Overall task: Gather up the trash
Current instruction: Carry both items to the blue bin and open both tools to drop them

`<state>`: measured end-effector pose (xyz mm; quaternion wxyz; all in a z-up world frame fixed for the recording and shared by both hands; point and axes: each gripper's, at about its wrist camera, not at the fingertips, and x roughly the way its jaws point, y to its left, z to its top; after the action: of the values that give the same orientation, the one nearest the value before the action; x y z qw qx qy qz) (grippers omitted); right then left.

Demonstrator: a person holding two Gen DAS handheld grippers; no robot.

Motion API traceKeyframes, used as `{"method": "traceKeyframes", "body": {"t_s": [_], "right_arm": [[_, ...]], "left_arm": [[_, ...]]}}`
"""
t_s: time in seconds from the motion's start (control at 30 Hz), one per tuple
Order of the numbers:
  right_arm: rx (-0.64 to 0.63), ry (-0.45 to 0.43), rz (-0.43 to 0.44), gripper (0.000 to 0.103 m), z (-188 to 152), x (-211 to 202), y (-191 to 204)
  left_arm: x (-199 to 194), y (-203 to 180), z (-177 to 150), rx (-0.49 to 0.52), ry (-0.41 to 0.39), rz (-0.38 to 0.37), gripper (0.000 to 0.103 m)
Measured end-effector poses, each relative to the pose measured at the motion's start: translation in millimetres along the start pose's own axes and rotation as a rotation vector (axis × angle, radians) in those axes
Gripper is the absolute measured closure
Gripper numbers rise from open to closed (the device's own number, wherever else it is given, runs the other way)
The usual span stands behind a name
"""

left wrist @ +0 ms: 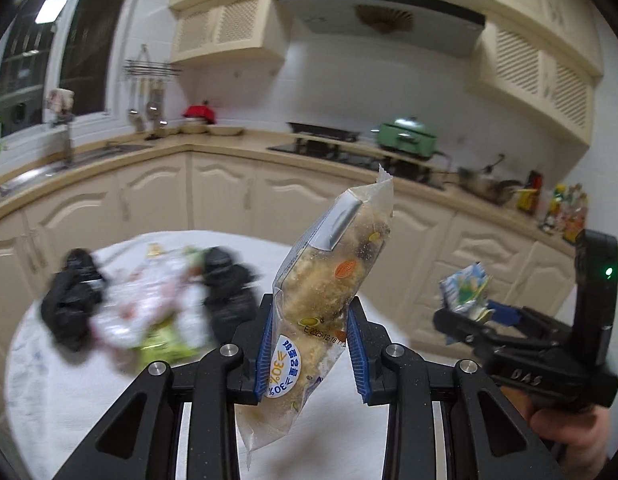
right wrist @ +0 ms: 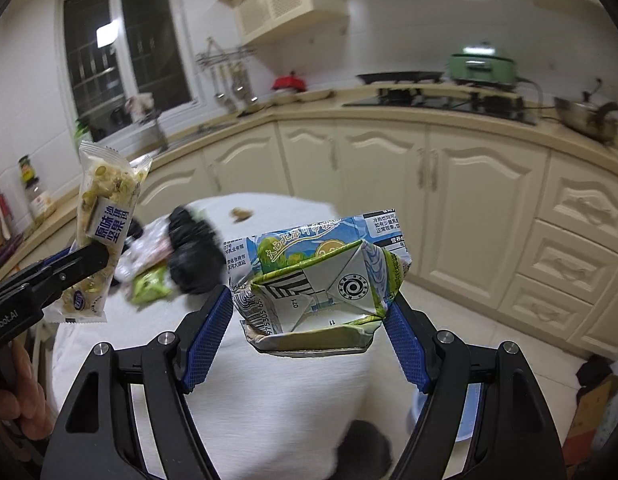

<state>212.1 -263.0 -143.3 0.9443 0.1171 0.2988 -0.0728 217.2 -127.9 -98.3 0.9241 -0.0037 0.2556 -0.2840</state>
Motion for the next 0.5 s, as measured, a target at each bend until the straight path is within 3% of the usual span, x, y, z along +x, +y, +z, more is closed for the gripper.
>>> {"method": "traceKeyframes", "body": {"t_s": [0.3,0.5], "right_arm": [[0.105,-0.008,-0.183,0.027,-2,-24,-109],[0.211,0.063,-0.273,0.027,-28,-7,-186]], "left_arm": [[79,-78,-1,0.016,0.08,-0.215,0.074],[152,-114,-17,0.032,0.191,-0.282,0.074]]}}
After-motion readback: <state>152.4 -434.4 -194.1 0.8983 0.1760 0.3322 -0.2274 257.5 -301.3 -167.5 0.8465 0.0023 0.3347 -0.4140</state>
